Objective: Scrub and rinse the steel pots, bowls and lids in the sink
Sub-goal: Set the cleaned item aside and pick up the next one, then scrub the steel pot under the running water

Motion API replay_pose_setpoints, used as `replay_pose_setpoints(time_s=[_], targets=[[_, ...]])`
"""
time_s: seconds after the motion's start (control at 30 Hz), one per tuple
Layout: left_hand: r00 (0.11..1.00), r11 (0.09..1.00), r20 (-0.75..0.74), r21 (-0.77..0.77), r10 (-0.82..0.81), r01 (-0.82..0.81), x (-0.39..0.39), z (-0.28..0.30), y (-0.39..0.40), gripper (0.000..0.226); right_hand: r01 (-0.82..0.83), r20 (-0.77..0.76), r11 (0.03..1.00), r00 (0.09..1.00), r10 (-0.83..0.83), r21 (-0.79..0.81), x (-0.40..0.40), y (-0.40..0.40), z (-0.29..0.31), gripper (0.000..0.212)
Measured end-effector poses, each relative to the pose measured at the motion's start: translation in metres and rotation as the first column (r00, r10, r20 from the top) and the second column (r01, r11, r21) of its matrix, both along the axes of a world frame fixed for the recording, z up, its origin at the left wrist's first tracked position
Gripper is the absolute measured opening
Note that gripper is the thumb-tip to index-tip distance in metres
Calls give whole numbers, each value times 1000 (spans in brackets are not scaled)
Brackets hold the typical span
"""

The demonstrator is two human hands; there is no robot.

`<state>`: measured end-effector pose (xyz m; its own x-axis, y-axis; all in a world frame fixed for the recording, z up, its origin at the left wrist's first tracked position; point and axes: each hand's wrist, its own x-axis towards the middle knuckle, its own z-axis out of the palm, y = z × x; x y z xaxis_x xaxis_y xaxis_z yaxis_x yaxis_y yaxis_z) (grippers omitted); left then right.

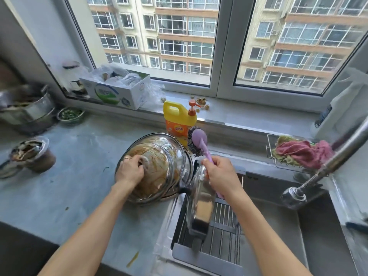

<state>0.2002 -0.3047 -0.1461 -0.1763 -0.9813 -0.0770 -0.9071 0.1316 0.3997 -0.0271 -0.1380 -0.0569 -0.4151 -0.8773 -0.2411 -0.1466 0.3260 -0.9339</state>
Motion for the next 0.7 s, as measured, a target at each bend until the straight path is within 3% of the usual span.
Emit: replay_pose_setpoints(time_s=[0.13,0.47,0.6,0.7], targets=[[999,994,-47,-111,-24,19,7,4,-5,16,47,20,999,999,-46,-20,-4,-2,0,17],[950,887,-122,-409,-288,216,-13,89,11,13,186,147,980,974,-174,-73,-13,5,-2,14],[856,795,-142,-470,-498,384,-53,145,32,18,324,147,945,938,-313,-55,-24,31,-14,20],[725,655,-67,-491,-686,575,-88,178,50,23,391,176,921,907,-384,-4,-28,55,-27,21]])
